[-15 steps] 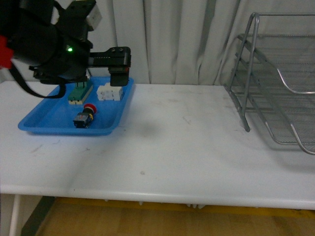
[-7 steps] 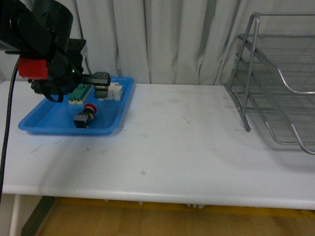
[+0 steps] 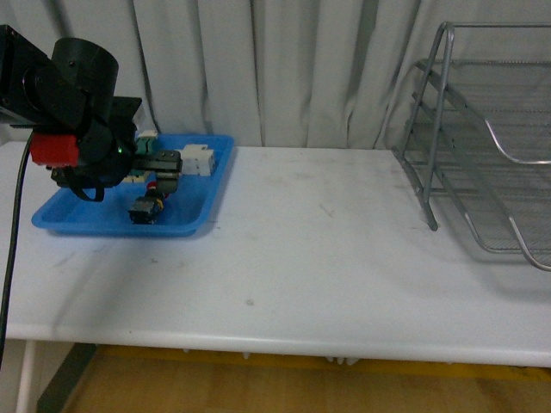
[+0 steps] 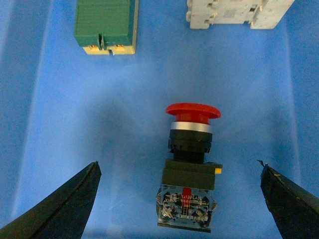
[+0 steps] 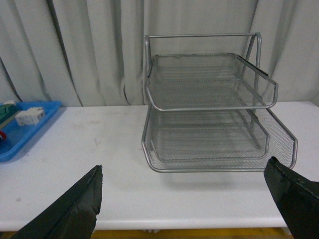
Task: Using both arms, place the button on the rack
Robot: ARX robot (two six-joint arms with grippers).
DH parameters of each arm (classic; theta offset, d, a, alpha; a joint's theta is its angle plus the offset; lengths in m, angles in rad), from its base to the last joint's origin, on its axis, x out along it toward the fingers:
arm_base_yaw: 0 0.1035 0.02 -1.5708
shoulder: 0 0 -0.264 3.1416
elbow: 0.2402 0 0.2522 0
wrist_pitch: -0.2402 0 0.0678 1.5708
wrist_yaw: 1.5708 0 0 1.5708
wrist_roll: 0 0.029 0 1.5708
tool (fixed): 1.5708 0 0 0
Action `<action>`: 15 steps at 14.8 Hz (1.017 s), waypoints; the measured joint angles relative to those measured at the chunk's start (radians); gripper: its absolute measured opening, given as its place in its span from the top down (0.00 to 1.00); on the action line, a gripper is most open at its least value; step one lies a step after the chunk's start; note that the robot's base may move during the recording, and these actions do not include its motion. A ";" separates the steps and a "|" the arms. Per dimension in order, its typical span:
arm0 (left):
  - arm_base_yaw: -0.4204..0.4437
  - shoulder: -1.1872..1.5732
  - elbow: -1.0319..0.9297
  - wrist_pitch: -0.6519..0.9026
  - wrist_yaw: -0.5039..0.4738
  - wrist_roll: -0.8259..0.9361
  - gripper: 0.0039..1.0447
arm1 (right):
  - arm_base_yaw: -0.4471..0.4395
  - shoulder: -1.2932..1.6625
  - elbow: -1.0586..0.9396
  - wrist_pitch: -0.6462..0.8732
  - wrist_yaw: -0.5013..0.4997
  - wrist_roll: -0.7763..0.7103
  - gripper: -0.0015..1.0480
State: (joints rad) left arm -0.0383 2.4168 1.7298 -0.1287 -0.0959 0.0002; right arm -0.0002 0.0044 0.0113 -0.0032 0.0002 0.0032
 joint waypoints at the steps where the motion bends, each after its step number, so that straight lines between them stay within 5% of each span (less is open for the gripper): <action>1: 0.000 0.011 -0.001 0.004 -0.003 0.000 0.06 | 0.000 0.000 0.000 0.000 0.000 0.000 0.06; 11: -0.018 0.076 0.000 0.013 0.026 -0.022 0.06 | 0.000 0.000 0.000 0.000 0.000 0.000 0.06; 15: -0.018 0.077 -0.005 0.045 0.026 -0.019 0.42 | 0.000 0.000 0.000 0.000 0.000 0.000 0.06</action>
State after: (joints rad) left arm -0.0563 2.4943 1.7252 -0.0834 -0.0704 -0.0189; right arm -0.0002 0.0044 0.0113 -0.0032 0.0002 0.0032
